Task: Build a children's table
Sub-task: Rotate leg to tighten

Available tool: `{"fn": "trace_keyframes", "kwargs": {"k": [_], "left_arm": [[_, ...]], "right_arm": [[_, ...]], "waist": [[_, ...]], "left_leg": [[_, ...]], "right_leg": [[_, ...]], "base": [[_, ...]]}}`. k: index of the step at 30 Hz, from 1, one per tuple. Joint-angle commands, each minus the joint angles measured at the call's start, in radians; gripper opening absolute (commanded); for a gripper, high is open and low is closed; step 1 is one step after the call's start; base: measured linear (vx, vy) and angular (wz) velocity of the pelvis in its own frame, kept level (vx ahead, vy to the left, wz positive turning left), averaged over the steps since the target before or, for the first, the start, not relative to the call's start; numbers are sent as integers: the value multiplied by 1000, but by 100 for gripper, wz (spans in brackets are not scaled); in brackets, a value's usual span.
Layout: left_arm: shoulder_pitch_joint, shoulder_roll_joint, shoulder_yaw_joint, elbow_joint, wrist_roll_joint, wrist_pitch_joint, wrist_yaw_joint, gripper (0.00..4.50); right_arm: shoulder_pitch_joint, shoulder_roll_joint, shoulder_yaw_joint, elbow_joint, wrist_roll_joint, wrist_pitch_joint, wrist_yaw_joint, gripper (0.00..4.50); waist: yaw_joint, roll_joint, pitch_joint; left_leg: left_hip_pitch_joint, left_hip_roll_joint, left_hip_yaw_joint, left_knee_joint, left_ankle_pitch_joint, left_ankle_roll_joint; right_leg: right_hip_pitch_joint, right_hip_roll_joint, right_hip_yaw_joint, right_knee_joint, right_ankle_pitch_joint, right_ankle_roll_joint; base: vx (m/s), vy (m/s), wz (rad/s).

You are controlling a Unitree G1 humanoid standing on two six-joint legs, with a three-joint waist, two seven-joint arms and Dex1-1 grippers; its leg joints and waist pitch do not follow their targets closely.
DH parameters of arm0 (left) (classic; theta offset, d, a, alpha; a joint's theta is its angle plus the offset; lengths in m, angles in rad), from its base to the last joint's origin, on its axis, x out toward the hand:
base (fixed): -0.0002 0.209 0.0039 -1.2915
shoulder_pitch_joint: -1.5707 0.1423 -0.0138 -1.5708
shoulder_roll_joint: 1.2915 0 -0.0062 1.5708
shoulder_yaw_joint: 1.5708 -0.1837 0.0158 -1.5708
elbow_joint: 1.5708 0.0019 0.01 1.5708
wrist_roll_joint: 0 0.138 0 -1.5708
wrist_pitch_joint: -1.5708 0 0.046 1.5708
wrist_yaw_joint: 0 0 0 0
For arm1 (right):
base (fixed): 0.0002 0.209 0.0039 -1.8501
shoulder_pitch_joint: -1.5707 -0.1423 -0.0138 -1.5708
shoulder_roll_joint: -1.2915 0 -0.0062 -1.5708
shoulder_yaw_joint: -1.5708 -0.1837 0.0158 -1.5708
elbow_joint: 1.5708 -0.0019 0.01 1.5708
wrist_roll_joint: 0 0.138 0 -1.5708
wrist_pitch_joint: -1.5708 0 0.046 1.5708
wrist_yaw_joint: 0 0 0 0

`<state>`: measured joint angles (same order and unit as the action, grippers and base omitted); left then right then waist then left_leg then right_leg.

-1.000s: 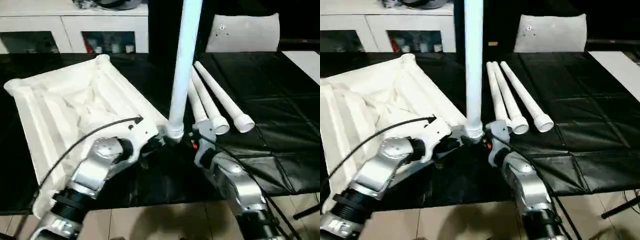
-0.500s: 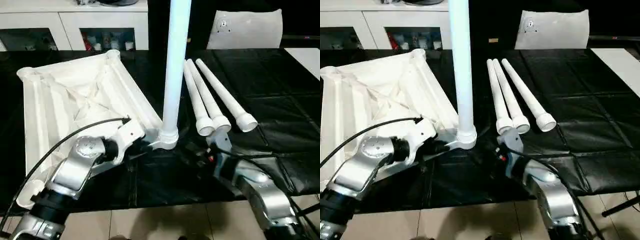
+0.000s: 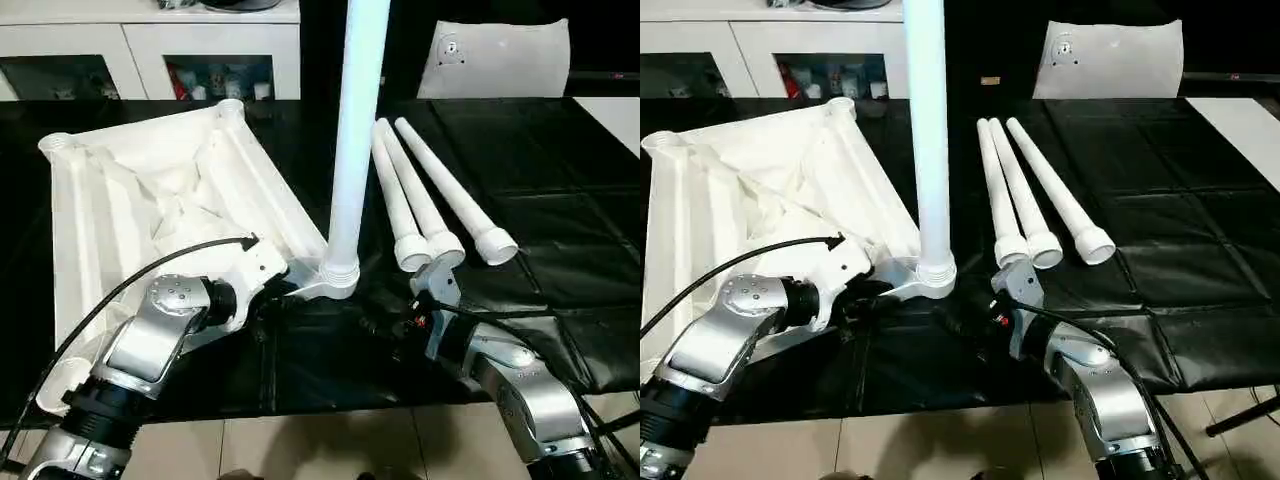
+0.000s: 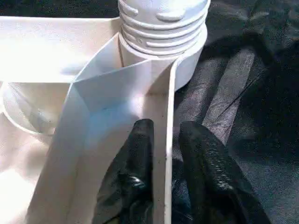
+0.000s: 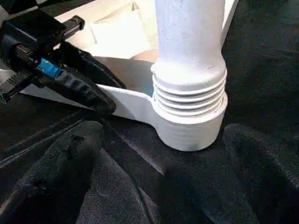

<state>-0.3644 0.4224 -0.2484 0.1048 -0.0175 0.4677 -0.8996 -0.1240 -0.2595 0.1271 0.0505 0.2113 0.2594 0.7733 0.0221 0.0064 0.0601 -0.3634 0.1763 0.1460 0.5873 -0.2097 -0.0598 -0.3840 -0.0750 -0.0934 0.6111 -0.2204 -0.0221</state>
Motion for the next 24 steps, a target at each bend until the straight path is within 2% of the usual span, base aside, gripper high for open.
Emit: {"fn": "trace_keyframes", "kwargs": {"k": [1, 6, 12, 14, 15, 18, 20, 21, 24], "left_arm": [[6, -1, -9, 25, 8, -8, 4, 65], [4, 14, -48, 49, 43, -38, 5, 17], [-2, 33, -82, 68, 66, -102, -14, 1], [-2, 47, -98, 82, 66, -181, -60, 1], [-2, 70, -122, 91, 66, -245, -118, 1], [-6, 90, -131, 99, 28, -288, -213, 1], [-9, 93, -132, 100, 16, -296, -235, 1], [-17, 101, -141, 102, 7, -303, -269, 1], [-49, 120, -169, 137, 7, -352, -348, 1]], "right_arm": [[-10, -9, 7, -10, 5, -8, 7, 450], [-14, -10, 8, -8, 3, -12, 4, 450], [-32, -12, -7, -3, 7, -21, -1, 450], [-49, -19, -10, 7, 8, -27, 9, 450], [-66, -28, -8, 15, 10, -28, 26, 450], [-92, -53, 10, 27, 16, -26, 86, 450], [-99, -59, 16, 32, 16, -28, 100, 450], [-111, -72, 31, 40, 12, -36, 134, 450], [-152, -109, 81, 78, 1, -58, 234, 450]], "waist": [[4, 5, -48], [11, 5, -46], [10, 2, -49], [11, 4, -52], [12, 1, -52], [13, 2, -55], [18, 6, -56], [21, 3, -56], [29, 6, -56]], "left_leg": [[0, 55, -8, -66, -57, 101], [0, 56, -7, -68, -74, 94], [1, 56, -8, -68, -72, 84], [1, 54, -8, -65, -49, 89], [0, 53, -7, -64, -41, 98], [3, 54, -6, -62, -26, 108], [8, 56, -3, -60, -21, 112], [8, 56, -3, -60, -18, 112], [9, 56, -4, -61, -49, 107]], "right_leg": [[55, -77, 65, -64, 8, -265], [56, -78, 66, -66, -20, -254], [56, -77, 66, -65, -21, -246], [58, -77, 66, -60, 12, -249], [58, -77, 66, -62, 20, -247], [57, -77, 66, -56, 46, -258], [52, -76, 67, -53, 61, -271], [54, -78, 67, -51, 72, -279], [55, -78, 66, -52, 40, -277]], "base": [[0, 0, 0], [0, 0, 0], [0, 0, 0], [0, 0, 0], [0, 0, 0], [0, 0, 0], [0, 0, 0], [0, 0, 0], [0, 0, 0]]}}
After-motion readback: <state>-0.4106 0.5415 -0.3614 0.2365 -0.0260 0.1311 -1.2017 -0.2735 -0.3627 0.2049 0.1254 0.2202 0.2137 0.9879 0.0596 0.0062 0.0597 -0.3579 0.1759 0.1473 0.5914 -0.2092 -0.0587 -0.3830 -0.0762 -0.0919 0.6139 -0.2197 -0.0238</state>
